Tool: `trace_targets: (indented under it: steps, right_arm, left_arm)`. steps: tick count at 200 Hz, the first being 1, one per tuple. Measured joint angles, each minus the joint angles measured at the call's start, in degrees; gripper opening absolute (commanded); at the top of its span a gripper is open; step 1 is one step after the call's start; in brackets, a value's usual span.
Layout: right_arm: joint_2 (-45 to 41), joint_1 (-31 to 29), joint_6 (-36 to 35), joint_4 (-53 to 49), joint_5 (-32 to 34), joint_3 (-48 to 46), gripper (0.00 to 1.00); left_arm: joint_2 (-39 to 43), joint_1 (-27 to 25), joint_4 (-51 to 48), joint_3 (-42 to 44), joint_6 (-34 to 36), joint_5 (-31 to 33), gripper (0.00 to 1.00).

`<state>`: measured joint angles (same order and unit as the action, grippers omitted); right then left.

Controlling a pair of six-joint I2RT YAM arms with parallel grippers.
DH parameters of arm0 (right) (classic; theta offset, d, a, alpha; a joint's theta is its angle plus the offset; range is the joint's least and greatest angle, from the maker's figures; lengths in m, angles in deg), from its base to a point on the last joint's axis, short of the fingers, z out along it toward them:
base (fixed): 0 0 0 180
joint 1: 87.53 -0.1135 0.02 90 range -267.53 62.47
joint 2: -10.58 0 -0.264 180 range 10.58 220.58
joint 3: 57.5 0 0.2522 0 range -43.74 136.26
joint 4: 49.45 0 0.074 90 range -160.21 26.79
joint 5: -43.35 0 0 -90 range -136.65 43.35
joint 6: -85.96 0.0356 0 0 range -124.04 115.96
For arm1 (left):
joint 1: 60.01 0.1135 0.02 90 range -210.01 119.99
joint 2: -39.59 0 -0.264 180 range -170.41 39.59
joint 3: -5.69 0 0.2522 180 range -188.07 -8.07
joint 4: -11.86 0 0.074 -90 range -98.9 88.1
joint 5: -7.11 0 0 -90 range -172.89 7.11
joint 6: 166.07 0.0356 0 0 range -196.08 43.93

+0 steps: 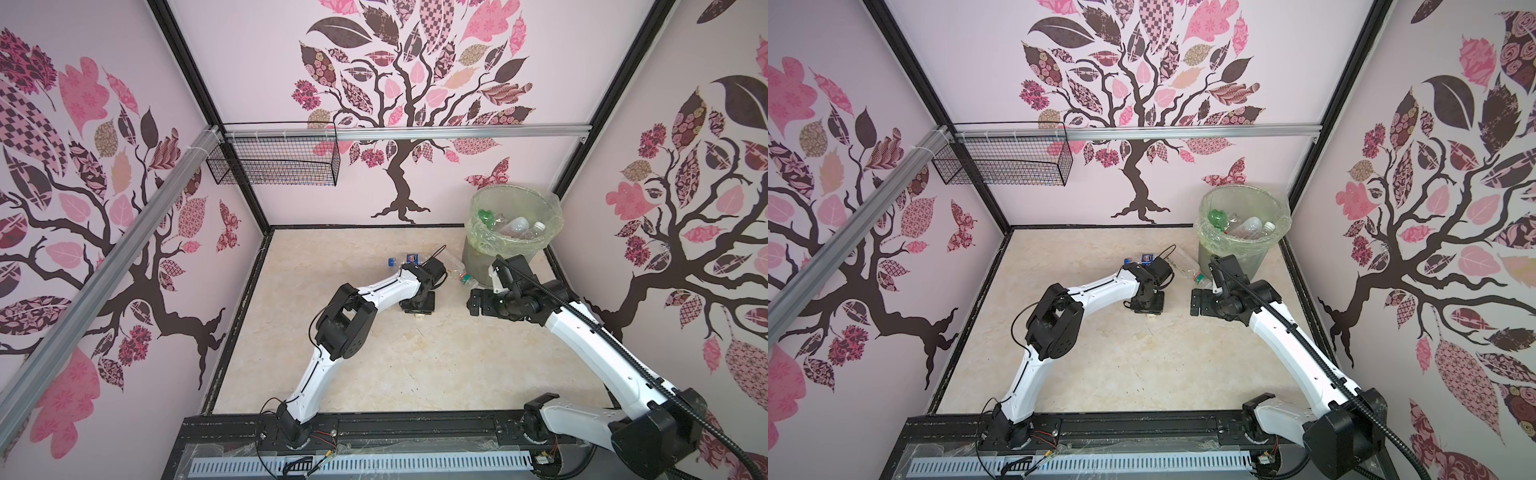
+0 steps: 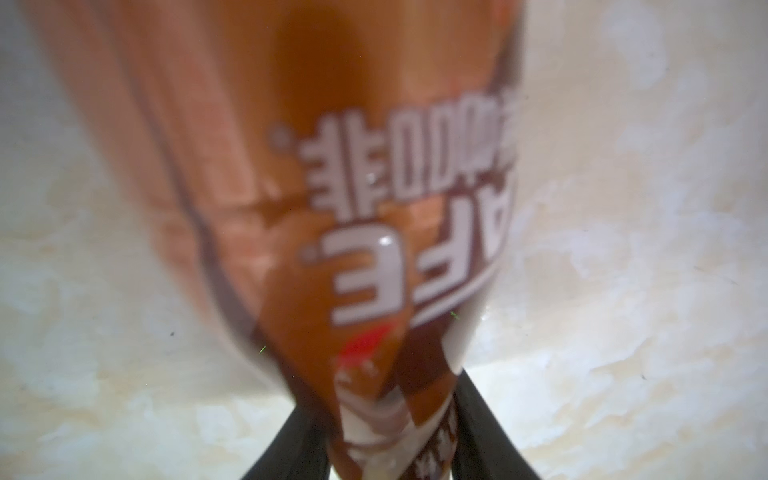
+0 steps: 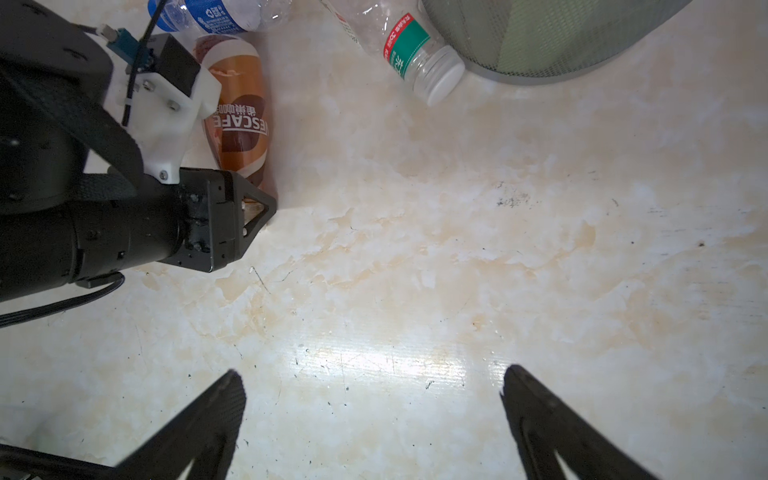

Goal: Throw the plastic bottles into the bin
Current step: 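Lift the Nescafe bottle with left gripper toward right gripper while right gripper approaches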

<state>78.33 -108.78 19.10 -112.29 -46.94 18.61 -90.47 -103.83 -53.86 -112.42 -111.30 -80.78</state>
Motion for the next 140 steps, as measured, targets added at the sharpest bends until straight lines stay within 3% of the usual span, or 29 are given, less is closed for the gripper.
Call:
trace_targets:
  steps: [46, 86, 140]
  right_arm:
    - [0.2, 0.0, 1.0, 0.5, -0.6, 0.0, 0.99]
    - [1.8, 0.0, 3.3, 2.9, -2.4, 0.6, 0.99]
    - [12.0, 0.0, 8.6, 7.7, -10.6, 8.3, 0.99]
  left_arm:
    - [5.6, 2.6, 1.6, 8.3, 0.6, -2.8, 0.29]
    - [17.0, 6.2, 6.7, 18.3, 0.8, -14.2, 0.29]
    - [31.6, 7.3, 12.0, 25.7, 4.5, -28.7, 0.29]
